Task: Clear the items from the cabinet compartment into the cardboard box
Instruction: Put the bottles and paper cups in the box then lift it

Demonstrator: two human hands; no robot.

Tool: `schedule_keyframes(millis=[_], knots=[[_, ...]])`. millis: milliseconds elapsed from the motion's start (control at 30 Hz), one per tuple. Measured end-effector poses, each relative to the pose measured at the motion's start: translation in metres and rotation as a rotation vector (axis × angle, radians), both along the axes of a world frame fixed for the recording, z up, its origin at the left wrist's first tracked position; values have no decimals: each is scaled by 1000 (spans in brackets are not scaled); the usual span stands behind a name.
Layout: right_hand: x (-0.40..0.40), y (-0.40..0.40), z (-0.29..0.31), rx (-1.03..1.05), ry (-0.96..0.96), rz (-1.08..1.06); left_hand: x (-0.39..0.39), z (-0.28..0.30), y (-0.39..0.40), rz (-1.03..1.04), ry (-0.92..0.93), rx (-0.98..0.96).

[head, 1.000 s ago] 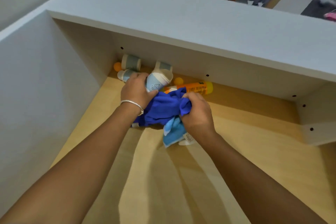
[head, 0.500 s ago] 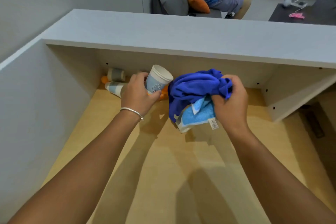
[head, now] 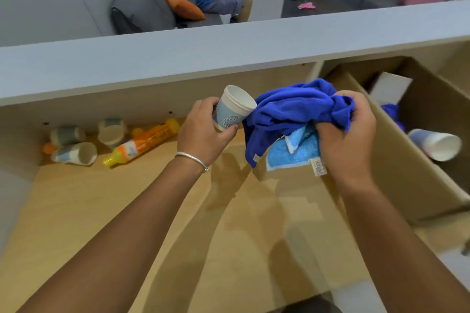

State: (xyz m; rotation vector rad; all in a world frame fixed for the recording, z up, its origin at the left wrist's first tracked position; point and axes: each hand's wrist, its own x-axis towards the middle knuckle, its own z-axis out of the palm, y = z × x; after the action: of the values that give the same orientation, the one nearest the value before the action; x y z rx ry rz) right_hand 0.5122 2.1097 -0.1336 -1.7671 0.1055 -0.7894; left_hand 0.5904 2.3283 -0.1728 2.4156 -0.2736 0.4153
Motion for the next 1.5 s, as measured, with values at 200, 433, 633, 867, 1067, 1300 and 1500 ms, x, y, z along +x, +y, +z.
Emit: schedule_keyframes(millis=[200,433,633,867,1067,1300,1500], knots=[[-30,-94,15,-5,-16,-279,9,11,-106,-213,-43,-65],[-66,-204,29,-103,-145,-584,27,33,-241,-432,-98,-171],[-83,-246,2,-222,297,-556,26,20,-304,-470,-19,-89],[-74,-190,-16,-342,369,-408,14,-21,-211,-362,78,18],[-31,-97,-21,-420,383,-126,0,-47,-70,-109,149,147],[24,5,-54,-513,482,150,-23,-63,70,205,226,166],[67,73,-81,-578,552,359,-32,-76,143,383,285,134]])
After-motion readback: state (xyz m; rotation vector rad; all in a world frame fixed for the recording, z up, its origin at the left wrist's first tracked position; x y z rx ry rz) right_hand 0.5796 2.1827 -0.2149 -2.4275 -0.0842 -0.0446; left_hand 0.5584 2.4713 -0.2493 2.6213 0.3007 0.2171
